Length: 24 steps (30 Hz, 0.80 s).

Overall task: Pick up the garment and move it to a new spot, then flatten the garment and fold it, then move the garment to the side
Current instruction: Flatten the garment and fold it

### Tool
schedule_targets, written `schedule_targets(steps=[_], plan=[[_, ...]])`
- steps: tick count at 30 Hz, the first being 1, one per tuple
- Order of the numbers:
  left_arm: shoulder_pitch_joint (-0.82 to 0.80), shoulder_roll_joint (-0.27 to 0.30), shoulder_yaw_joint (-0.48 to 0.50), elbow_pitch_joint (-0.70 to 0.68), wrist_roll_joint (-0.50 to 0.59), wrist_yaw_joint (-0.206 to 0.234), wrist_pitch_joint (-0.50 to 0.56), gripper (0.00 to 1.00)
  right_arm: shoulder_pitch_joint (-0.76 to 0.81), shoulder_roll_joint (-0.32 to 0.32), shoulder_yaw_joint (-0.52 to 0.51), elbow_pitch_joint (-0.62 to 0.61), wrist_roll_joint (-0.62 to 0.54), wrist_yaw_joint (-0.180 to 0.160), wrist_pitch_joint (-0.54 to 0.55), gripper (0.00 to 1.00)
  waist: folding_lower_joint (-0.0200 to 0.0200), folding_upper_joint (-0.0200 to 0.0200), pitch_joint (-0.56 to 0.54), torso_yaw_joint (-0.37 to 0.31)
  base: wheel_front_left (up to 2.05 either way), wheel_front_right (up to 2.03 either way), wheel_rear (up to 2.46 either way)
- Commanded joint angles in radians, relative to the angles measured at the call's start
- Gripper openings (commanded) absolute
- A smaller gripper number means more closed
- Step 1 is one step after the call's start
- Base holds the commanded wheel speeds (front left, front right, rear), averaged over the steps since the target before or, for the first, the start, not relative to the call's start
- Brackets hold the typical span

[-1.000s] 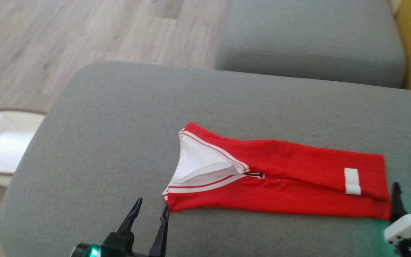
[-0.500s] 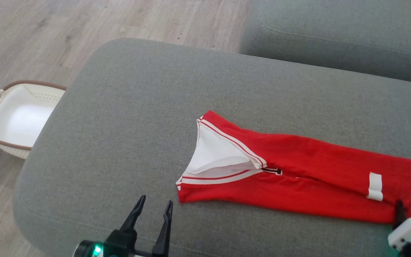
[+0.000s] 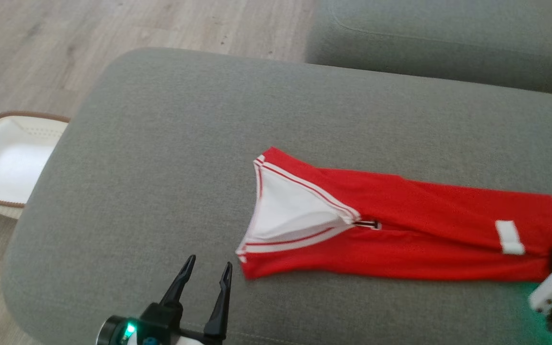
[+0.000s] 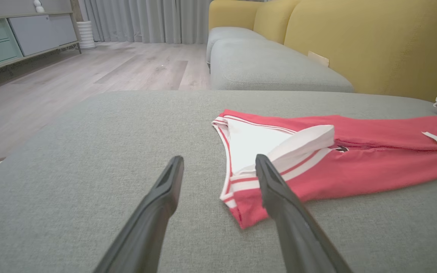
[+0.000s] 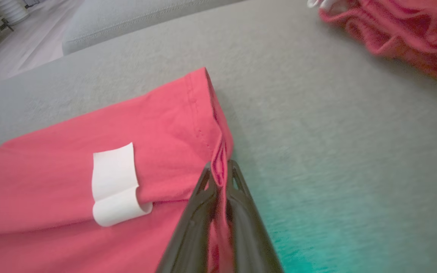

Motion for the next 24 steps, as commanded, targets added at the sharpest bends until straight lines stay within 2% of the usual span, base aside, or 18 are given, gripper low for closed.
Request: schedule_targets(steps=[1, 6, 12, 17, 24], plan=[[-0.055, -0.015, 0.033, -0.037, 0.008, -0.003, -0.012, 1.00, -0.031, -0.075, 0.013, -0.043, -0.009, -0.001, -0.011, 0.00, 0.0000, 0.0000, 0.011, -0.017, 0.00, 0.00, 0.00], [-0.083, -0.018, 0.019, -0.040, 0.011, -0.011, -0.012, 1.00, -0.034, -0.175, -0.008, -0.098, -0.039, -0.001, 0.027, 0.00, 0.0000, 0.0000, 0.021, -0.041, 0.00, 0.00, 0.00], [-0.097, -0.019, 0.011, -0.036, 0.008, -0.010, -0.012, 1.00, -0.037, -0.208, 0.004, -0.216, -0.057, -0.001, 0.052, 0.00, 0.0000, 0.0000, 0.013, -0.053, 0.00, 0.00, 0.00], [-0.096, -0.020, 0.005, -0.026, 0.007, -0.013, -0.012, 1.00, -0.018, -0.159, 0.048, -0.406, -0.086, -0.001, 0.103, 0.00, 0.0000, 0.0000, -0.004, -0.046, 0.00, 0.00, 0.00], [-0.094, -0.020, -0.005, -0.014, 0.008, -0.021, -0.012, 1.00, 0.040, -0.005, 0.108, -0.722, -0.154, -0.001, 0.224, 0.00, 0.0000, 0.0000, -0.029, 0.000, 0.00, 0.00, 0.00]])
